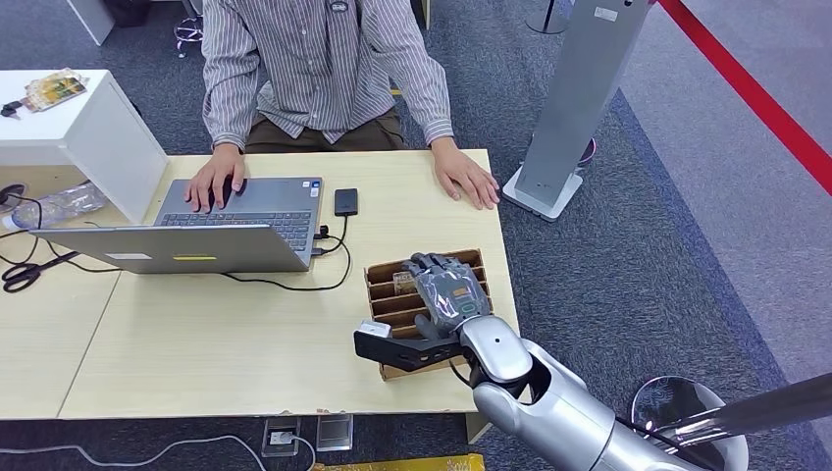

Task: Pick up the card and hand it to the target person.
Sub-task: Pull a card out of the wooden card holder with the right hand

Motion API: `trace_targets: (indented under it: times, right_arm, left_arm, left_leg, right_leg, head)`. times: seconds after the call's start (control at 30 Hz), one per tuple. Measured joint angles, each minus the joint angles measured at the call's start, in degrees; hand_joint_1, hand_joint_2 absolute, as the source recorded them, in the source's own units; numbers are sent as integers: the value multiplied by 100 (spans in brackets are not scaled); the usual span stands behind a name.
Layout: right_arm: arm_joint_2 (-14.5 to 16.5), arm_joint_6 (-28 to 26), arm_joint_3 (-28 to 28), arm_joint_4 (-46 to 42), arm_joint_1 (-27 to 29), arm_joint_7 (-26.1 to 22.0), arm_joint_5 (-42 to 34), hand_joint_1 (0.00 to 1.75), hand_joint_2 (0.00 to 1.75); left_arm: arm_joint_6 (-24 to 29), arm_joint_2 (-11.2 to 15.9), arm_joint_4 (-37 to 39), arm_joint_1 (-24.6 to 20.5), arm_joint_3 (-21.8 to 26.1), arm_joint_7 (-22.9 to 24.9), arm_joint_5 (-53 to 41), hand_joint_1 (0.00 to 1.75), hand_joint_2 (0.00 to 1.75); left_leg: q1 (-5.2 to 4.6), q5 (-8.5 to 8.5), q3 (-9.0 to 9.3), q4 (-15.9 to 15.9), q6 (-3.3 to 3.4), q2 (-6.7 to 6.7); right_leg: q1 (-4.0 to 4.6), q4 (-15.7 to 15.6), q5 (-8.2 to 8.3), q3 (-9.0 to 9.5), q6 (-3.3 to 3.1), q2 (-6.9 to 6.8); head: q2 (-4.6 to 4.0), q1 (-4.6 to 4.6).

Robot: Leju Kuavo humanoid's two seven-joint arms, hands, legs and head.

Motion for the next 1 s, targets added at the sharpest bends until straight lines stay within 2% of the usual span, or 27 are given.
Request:
trace_targets:
  times: [0.2,0.53,1.0]
  right_arm:
    - [0,0,0,4,12,0,-1,57,175]
    - [0,4,-8,7,11,0,0,80,175]
    - [-6,2,-14,16,37,5,-13,101,175]
  left_arm:
    - [-10,0,0,1,3,-14,8,0,0]
    - [-43,0,0,1,5,-54,10,0,0]
    - [-52,0,0,-7,3,-54,8,0,0]
  left_leg:
    - [0,0,0,0,0,0]
    - [0,0,2,0,0,0]
    - [0,0,4,0,0,1]
  right_leg:
    - [0,0,0,0,0,0]
    - [0,0,0,1,0,0]
    - [0,0,0,2,0,2]
  head:
    - [1,-1]
    - [1,1]
    - [1,3]
